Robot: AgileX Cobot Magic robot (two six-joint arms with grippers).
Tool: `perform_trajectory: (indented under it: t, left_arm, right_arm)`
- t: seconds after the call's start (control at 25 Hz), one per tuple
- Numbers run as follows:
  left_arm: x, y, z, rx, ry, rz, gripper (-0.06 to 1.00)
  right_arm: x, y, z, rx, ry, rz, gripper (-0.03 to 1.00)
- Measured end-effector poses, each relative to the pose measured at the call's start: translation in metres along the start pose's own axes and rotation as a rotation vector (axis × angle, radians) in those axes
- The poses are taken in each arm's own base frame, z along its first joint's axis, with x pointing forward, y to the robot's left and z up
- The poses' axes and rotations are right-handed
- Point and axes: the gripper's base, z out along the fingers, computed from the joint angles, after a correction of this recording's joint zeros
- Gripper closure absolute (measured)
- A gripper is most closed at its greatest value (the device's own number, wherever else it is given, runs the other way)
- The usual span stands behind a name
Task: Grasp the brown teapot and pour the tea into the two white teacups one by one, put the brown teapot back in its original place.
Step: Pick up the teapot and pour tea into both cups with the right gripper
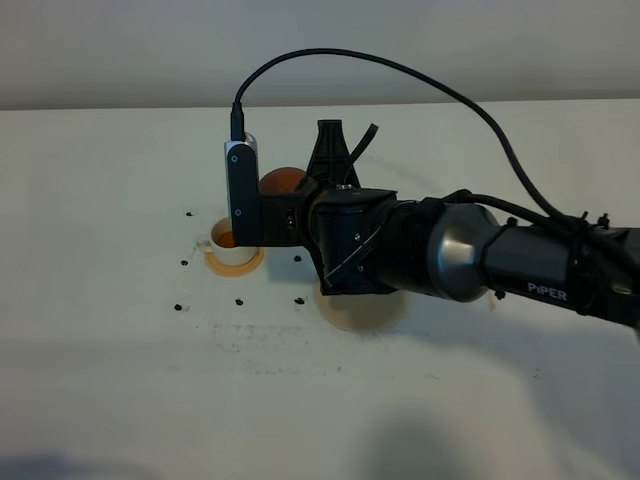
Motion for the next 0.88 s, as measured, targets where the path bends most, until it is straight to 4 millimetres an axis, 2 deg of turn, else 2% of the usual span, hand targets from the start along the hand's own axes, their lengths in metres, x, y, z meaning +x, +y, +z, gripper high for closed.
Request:
perform_trajectory:
  t: [0.2,0.6,0.88]
  left_arm:
    - [0.000,0.000,0.000,0.000,0.000,0.000,0.41]
    - [0.000,0.000,0.000,0.000,0.000,0.000,0.41]
    - [0.000,0.000,0.000,0.000,0.000,0.000,0.41]
  right_arm:
    - [-0.004,-0.003,0.003,0.011,-0.003,0.002,0.87]
    - [-0.007,0.010,0.012,-0.015,0.010,-0.021,0.87]
    - [-0.006,0.010,0.013,-0.011,0.026,-0.043,0.87]
